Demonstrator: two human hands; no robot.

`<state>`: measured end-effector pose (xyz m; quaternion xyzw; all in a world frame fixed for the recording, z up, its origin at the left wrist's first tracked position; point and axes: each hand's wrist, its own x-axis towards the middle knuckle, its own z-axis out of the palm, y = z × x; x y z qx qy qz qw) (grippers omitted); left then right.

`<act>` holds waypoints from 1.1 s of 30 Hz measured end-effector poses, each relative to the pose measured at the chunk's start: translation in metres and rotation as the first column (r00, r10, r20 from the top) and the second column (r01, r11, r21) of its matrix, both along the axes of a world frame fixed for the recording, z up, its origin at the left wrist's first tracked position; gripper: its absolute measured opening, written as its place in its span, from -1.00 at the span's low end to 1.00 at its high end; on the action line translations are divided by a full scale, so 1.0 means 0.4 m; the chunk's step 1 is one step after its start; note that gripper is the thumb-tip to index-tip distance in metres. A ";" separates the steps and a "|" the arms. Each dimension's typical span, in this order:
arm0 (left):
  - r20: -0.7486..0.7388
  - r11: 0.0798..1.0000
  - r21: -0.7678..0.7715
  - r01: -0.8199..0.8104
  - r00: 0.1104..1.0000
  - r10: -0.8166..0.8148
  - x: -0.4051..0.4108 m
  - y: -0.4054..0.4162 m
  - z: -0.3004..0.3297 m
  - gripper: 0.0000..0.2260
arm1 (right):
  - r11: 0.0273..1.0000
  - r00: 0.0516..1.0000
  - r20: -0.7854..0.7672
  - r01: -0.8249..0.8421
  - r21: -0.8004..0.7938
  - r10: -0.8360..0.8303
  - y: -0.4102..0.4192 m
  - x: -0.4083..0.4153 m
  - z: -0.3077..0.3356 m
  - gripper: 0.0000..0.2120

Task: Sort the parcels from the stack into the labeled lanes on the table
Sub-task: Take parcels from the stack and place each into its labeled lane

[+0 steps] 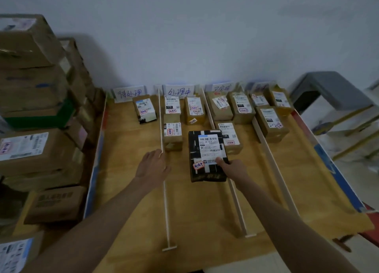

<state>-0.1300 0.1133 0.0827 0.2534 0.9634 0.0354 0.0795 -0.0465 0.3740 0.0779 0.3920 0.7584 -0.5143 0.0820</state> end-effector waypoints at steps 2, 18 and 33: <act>-0.021 0.999 0.014 -0.030 0.999 0.030 -0.029 0.032 -0.011 -0.58 | 0.999 0.998 -0.024 -0.050 0.000 0.050 0.028 -0.062 -0.028 -0.64; 0.101 0.986 -0.015 -0.164 0.981 0.165 -0.138 0.103 -0.108 -0.52 | 0.964 0.966 0.142 -0.235 0.124 0.217 0.103 -0.390 -0.178 -0.63; 0.018 0.957 -0.016 -0.290 0.957 0.291 -0.142 -0.012 -0.005 -0.55 | 0.776 0.902 0.026 -0.385 0.499 0.431 0.031 -0.378 -0.023 -0.62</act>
